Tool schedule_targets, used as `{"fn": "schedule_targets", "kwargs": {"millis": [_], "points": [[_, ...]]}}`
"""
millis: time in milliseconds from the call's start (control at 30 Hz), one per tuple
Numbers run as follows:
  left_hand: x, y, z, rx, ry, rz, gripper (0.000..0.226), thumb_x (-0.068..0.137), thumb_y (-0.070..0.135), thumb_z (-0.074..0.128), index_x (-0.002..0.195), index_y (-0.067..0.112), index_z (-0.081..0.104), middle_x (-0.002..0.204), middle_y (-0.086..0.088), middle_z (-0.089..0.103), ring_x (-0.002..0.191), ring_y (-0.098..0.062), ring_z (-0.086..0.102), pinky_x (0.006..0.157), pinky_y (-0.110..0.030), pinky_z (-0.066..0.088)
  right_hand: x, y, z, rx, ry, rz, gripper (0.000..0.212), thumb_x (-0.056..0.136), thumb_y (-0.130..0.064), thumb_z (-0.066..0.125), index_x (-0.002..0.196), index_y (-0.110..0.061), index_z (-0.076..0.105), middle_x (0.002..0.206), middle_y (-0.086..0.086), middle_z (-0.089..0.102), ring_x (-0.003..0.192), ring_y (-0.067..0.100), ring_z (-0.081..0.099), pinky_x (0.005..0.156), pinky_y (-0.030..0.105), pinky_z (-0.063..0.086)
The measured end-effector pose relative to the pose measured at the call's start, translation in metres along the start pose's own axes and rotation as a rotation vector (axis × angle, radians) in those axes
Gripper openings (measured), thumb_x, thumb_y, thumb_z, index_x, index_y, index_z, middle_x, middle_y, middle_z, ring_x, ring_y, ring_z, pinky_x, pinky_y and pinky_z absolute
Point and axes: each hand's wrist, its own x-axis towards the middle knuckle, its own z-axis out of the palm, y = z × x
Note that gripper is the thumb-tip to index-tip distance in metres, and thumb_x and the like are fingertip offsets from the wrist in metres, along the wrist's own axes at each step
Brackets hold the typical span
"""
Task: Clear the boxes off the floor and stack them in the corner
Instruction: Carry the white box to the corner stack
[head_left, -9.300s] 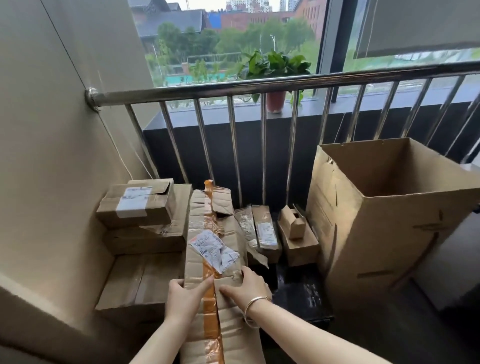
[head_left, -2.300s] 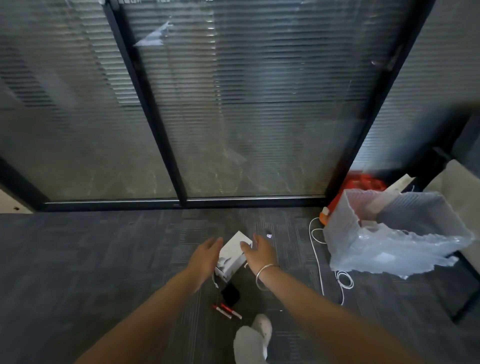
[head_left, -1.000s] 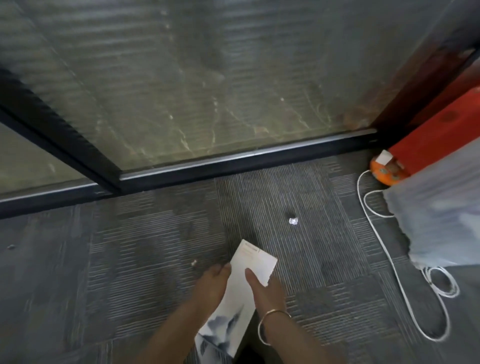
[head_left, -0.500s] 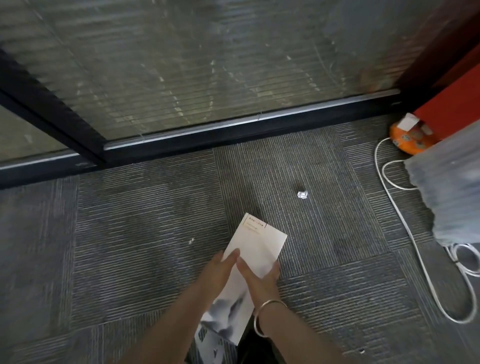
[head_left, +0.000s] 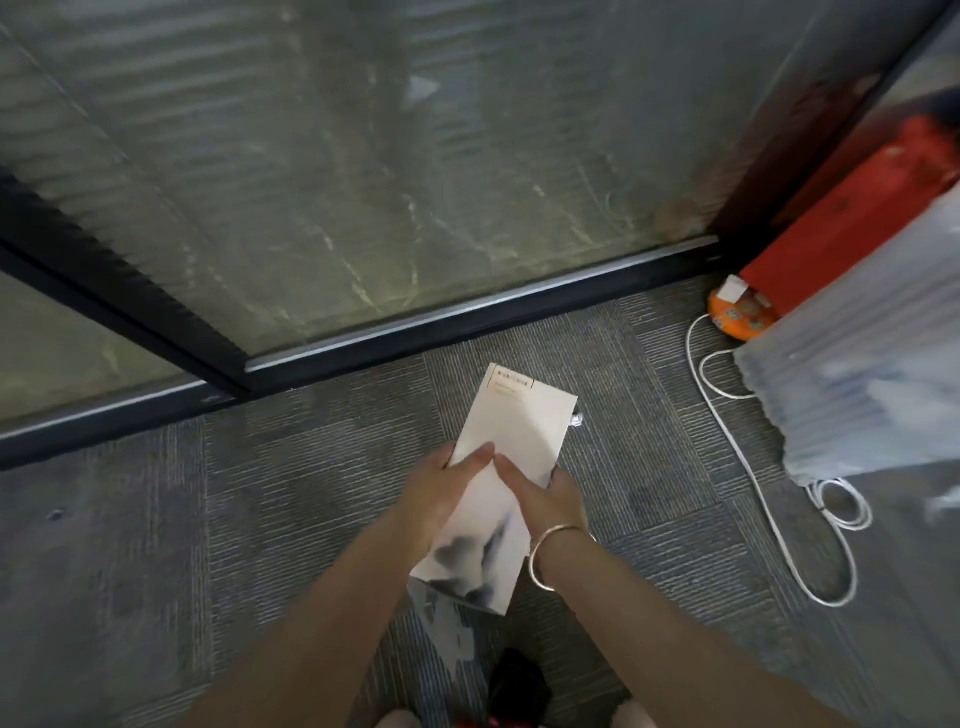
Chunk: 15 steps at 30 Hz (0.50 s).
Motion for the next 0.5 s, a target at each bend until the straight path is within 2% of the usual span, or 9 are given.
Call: {"fn": "schedule_targets", "kwargs": {"millis": [133,233,333,433,500], "points": [[-0.056,0.072,-0.019,0.086,0.008,0.087,0.033,0.087,0.05,0.064,0.112,0.031,0.057,0.082,0.016,0.057,0.07,0.0,0.056,0.05,-0.013,0.04,-0.049,-0.073,-0.027,0.06,-0.016,-0.079,0.075,0.038,-0.067,0.079,0.101,-0.027,0.066,0.092,-0.007,0.074,0.088,0.019,0.071,0.086,0.045,0.056],[-0.11,0.123,-0.028,0.101,-0.039,0.151,0.038,0.083,0.052,0.067,0.115,0.032,0.059,0.09,0.015,0.064,0.08,-0.005,0.063,0.058,-0.018,0.046,-0.099,-0.13,-0.057,0.054,-0.002,-0.153,0.071,0.043,-0.068,0.078,0.102,-0.031,0.066,0.092,-0.008,0.074,0.088,0.018,0.07,0.086,0.044,0.056],[-0.164,0.171,-0.027,0.105,-0.088,0.236,0.046,0.074,0.06,0.071,0.114,0.04,0.061,0.107,0.009,0.07,0.091,-0.011,0.068,0.075,-0.025,0.055,-0.149,-0.18,-0.09,0.064,0.058,-0.234,0.063,0.049,-0.068,0.076,0.102,-0.036,0.066,0.09,-0.012,0.072,0.088,0.015,0.069,0.085,0.041,0.056],[-0.223,0.217,-0.018,0.147,-0.123,0.355,0.052,0.066,0.068,0.069,0.113,0.047,0.059,0.111,0.009,0.069,0.099,-0.015,0.068,0.092,-0.037,0.054,-0.201,-0.22,-0.133,0.118,0.138,-0.299,0.046,0.057,-0.061,0.077,0.096,-0.04,0.066,0.087,-0.016,0.072,0.089,0.011,0.068,0.088,0.039,0.054],[-0.259,0.246,-0.006,0.204,-0.143,0.436,0.074,0.055,0.08,0.063,0.12,0.046,0.058,0.115,0.008,0.068,0.105,-0.018,0.066,0.096,-0.041,0.052,-0.232,-0.24,-0.163,0.159,0.163,-0.336,0.051,0.052,-0.061,0.077,0.095,-0.038,0.066,0.088,-0.015,0.073,0.089,0.011,0.069,0.089,0.041,0.054]]}}
